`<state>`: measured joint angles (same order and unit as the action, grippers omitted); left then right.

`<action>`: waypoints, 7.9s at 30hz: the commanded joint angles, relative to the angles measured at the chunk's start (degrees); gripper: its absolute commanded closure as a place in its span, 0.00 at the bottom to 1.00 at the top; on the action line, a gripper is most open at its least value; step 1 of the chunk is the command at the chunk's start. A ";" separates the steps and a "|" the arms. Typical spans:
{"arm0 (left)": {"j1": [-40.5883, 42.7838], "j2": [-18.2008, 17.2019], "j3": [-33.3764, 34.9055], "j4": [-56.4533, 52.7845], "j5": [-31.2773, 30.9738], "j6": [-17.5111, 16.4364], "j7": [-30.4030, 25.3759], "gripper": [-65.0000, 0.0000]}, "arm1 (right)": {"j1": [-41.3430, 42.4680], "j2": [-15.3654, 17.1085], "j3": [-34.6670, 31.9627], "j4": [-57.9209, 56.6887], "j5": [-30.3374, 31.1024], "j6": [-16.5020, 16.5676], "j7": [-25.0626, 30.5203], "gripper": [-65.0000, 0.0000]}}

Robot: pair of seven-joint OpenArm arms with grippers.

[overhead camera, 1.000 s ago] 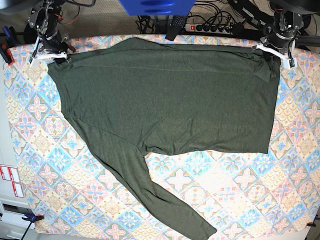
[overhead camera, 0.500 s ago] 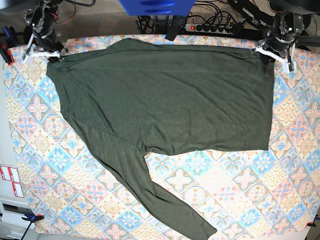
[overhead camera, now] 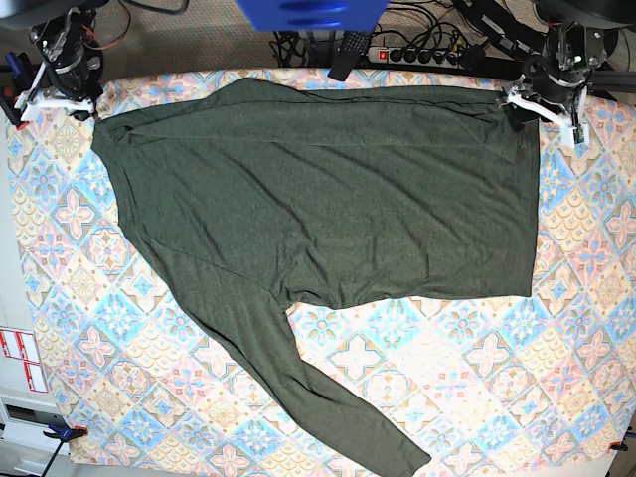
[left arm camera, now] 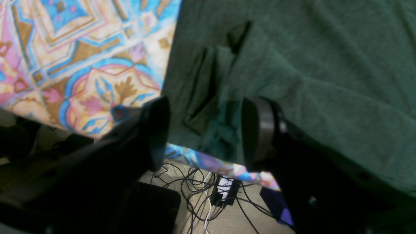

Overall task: Fold the T-shirt properly
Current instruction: 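Reach both grippers to the shirt's side edges and grasp them, then drag the grasped side edges back toward the robot, straightening the shirt, then release the right gripper and move it to the sleeve near it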

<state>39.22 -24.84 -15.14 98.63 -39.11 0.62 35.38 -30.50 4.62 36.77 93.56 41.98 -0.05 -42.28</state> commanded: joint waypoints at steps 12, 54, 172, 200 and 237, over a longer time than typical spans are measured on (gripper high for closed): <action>-9.99 -1.05 -7.59 3.39 0.48 -0.23 1.24 0.35 | 7.51 0.61 -1.74 1.78 -0.17 0.27 0.74 0.76; -60.28 1.68 15.00 -58.59 10.50 -0.40 -9.75 0.36 | 25.09 1.14 -26.44 1.34 -16.79 0.27 0.74 0.76; -26.17 -4.57 3.22 -13.05 16.92 -13.06 -9.57 1.00 | 12.26 18.45 -31.63 1.78 -28.83 25.07 13.05 1.00; -18.87 -4.65 2.52 -9.88 17.18 -13.15 -9.22 1.00 | 4.08 18.45 -30.14 2.92 -29.10 25.07 13.05 1.00; -17.11 -7.12 6.83 -15.24 17.09 -12.80 -9.22 0.74 | 2.59 18.45 -28.47 4.68 -29.19 25.07 13.05 0.86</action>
<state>22.26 -30.81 -7.86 82.46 -21.85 -12.29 27.22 -28.10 22.20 7.68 96.92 12.16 25.06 -30.74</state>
